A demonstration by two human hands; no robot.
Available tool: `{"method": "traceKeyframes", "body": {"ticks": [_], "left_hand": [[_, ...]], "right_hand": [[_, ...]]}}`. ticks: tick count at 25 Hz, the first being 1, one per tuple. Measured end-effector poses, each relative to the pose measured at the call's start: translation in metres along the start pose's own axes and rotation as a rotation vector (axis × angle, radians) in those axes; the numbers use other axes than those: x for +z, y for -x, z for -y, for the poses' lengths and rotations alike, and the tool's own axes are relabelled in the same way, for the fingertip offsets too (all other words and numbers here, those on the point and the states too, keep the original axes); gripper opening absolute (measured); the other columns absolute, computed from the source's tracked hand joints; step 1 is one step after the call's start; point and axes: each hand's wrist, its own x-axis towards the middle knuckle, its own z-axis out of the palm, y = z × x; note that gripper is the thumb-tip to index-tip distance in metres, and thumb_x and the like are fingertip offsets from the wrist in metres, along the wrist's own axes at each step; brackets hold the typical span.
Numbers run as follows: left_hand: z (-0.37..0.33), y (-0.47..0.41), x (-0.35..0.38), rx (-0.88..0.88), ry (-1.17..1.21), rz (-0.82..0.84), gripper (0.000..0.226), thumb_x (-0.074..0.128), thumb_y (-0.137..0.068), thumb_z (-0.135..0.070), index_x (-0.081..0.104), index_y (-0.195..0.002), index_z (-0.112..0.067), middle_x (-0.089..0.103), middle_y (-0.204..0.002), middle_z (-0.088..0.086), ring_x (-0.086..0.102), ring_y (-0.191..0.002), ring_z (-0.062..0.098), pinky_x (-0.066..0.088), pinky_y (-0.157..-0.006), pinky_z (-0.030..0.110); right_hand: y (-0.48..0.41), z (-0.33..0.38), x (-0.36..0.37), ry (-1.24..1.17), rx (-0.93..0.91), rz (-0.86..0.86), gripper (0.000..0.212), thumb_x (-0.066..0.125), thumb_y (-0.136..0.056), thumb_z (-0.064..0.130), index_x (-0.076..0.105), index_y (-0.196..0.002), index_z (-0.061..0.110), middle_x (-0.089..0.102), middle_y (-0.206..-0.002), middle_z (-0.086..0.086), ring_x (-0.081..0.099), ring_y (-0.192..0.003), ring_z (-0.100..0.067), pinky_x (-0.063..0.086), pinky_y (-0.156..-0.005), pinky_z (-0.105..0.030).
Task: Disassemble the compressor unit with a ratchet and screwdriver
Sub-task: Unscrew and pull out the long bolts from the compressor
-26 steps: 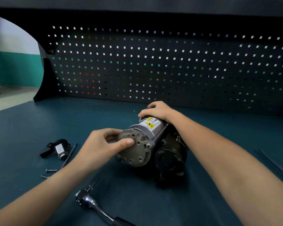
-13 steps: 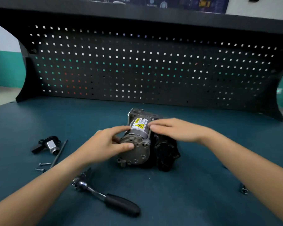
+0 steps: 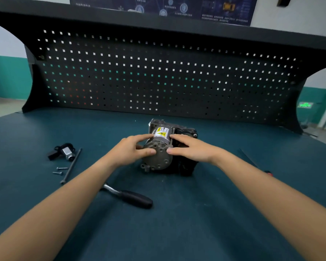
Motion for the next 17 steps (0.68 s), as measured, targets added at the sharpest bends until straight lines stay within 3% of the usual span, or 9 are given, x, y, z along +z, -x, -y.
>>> {"method": "traceKeyframes", "body": {"ticks": [1, 3, 4, 5, 6, 8, 11, 14, 17], "left_hand": [[0.003, 0.001, -0.005, -0.036, 0.005, 0.045, 0.056, 0.069, -0.084, -0.027, 0.047, -0.135, -0.029, 0.064, -0.107, -0.003, 0.062, -0.104, 0.013, 0.043, -0.096, 0.026], [0.013, 0.006, -0.025, -0.128, -0.001, 0.088, 0.052, 0.07, -0.083, -0.02, 0.049, -0.131, -0.027, 0.062, -0.112, 0.002, 0.061, -0.103, 0.014, 0.043, -0.097, 0.027], [0.019, 0.011, -0.035, -0.167, 0.008, 0.036, 0.046, 0.07, -0.083, -0.018, 0.054, -0.124, -0.026, 0.064, -0.11, 0.002, 0.062, -0.099, 0.015, 0.045, -0.094, 0.028], [0.023, 0.019, -0.044, -0.186, 0.015, -0.056, 0.036, 0.07, -0.082, -0.016, 0.059, -0.115, -0.025, 0.066, -0.103, 0.001, 0.063, -0.093, 0.015, 0.046, -0.09, 0.029], [0.026, 0.028, -0.05, -0.186, 0.011, -0.158, 0.026, 0.07, -0.083, -0.015, 0.063, -0.107, -0.022, 0.067, -0.093, 0.0, 0.062, -0.085, 0.015, 0.047, -0.085, 0.029], [0.018, 0.052, -0.051, -0.164, 0.048, -0.273, 0.009, 0.067, -0.084, -0.011, 0.068, -0.091, -0.015, 0.064, -0.071, -0.002, 0.059, -0.063, 0.012, 0.048, -0.068, 0.023], [-0.005, 0.102, -0.044, -0.159, 0.247, -0.153, 0.02, 0.063, -0.086, -0.015, 0.067, -0.067, -0.014, 0.059, -0.052, 0.001, 0.05, -0.042, 0.01, 0.042, -0.044, 0.017], [-0.027, 0.152, -0.032, -0.237, 0.435, -0.033, 0.027, 0.055, -0.076, -0.028, 0.066, -0.065, -0.005, 0.06, -0.051, 0.012, 0.051, -0.036, 0.017, 0.038, -0.037, 0.016], [-0.034, 0.172, -0.01, -0.288, 0.577, -0.049, 0.031, 0.049, -0.074, -0.026, 0.065, -0.082, -0.001, 0.069, -0.065, 0.016, 0.061, -0.046, 0.022, 0.047, -0.041, 0.02]], "right_hand": [[0.006, 0.002, 0.004, 0.01, -0.013, -0.095, 0.064, 0.058, -0.088, 0.042, 0.034, -0.144, 0.024, 0.02, -0.155, 0.006, 0.014, -0.142, -0.008, 0.011, -0.111, -0.022], [0.024, 0.009, 0.025, 0.06, -0.179, -0.514, 0.044, 0.062, -0.086, 0.032, 0.055, -0.127, 0.015, 0.044, -0.141, -0.001, 0.038, -0.132, -0.016, 0.028, -0.107, -0.025], [0.034, 0.014, 0.043, 0.107, -0.304, -0.698, 0.033, 0.061, -0.085, 0.032, 0.063, -0.111, 0.012, 0.058, -0.123, -0.004, 0.052, -0.116, -0.021, 0.04, -0.097, -0.029], [0.045, 0.023, 0.063, 0.174, -0.394, -0.729, 0.031, 0.057, -0.083, 0.037, 0.066, -0.1, 0.012, 0.064, -0.106, -0.004, 0.059, -0.101, -0.023, 0.046, -0.085, -0.032], [0.052, 0.034, 0.082, 0.277, -0.441, -0.629, 0.04, 0.052, -0.082, 0.048, 0.065, -0.097, 0.013, 0.065, -0.099, -0.005, 0.06, -0.094, -0.025, 0.048, -0.078, -0.034], [0.056, 0.051, 0.116, 0.476, -0.405, -0.309, 0.057, 0.046, -0.083, 0.062, 0.058, -0.108, 0.012, 0.059, -0.106, -0.009, 0.055, -0.1, -0.03, 0.043, -0.076, -0.037], [0.047, 0.058, 0.128, 0.515, -0.338, -0.241, 0.046, 0.043, -0.093, 0.048, 0.054, -0.106, 0.005, 0.055, -0.11, -0.017, 0.053, -0.1, -0.037, 0.032, -0.068, -0.038], [0.05, 0.055, 0.12, 0.066, -0.285, -0.319, 0.036, 0.042, -0.096, 0.039, 0.053, -0.084, 0.007, 0.059, -0.084, -0.011, 0.054, -0.08, -0.028, 0.034, -0.065, -0.037], [0.059, 0.068, 0.107, -0.877, -0.232, -0.302, 0.025, 0.049, -0.096, 0.025, 0.053, -0.077, 0.007, 0.049, -0.054, 0.007, 0.05, -0.051, -0.006, 0.039, -0.054, -0.022]]}}
